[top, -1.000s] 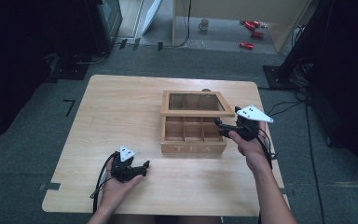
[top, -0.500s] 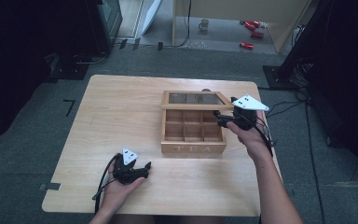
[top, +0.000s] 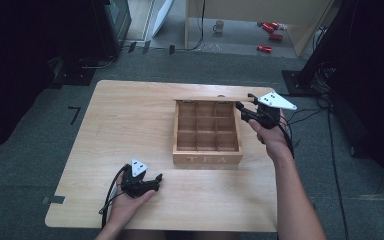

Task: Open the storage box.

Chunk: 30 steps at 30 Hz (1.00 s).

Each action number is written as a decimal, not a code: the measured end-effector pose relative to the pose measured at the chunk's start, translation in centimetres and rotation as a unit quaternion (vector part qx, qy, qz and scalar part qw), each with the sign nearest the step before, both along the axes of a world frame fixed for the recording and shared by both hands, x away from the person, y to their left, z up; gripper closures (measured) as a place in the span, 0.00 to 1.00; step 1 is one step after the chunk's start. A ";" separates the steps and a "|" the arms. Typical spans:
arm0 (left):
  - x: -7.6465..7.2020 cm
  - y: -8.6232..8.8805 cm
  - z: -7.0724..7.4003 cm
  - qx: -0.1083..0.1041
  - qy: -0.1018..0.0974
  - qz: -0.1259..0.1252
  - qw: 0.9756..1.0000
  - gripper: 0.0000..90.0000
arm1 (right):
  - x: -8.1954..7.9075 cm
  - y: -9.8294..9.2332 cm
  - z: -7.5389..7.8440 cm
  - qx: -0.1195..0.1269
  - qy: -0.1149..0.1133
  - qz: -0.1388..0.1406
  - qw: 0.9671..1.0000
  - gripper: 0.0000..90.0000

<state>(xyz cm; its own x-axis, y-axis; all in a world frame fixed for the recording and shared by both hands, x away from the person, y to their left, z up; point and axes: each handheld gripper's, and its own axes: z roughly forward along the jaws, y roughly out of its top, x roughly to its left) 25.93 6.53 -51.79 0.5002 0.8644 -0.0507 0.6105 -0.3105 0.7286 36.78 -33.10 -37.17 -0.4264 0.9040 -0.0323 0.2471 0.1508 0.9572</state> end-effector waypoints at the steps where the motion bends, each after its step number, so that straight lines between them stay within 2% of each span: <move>1: 0.0 0.0 0.0 0.000 0.000 0.000 1.000 0.27 | 0.2 -0.1 0.1 -0.002 -0.003 -0.001 1.000 0.58; 5: 0.0 0.0 0.0 -0.001 0.000 -0.001 1.000 0.27 | 0.9 -0.5 0.3 0.006 -0.009 -0.018 1.000 0.70; 9: 0.0 0.0 0.0 -0.001 0.000 -0.001 1.000 0.27 | 1.4 -0.4 0.5 0.011 -0.015 -0.023 1.000 0.71; 15: 0.0 0.0 0.0 0.001 0.000 -0.001 1.000 0.27 | 2.7 0.0 1.3 0.014 -0.011 -0.048 0.999 0.73; 18: 0.0 0.0 0.0 0.000 0.000 0.000 1.000 0.27 | 3.9 0.5 2.1 0.015 -0.004 -0.069 0.997 0.74; 23: 0.0 0.0 0.0 0.000 0.000 0.000 1.000 0.27 | 5.1 0.8 2.7 0.017 0.004 -0.084 0.996 0.74; 26: 0.0 0.0 0.0 0.001 -0.001 -0.002 1.000 0.27 | 6.5 0.9 3.1 0.027 0.009 -0.096 0.995 0.74; 30: 0.0 0.0 0.0 0.002 0.000 -0.003 1.000 0.27 | 7.5 1.0 3.2 0.037 0.010 -0.106 0.994 0.74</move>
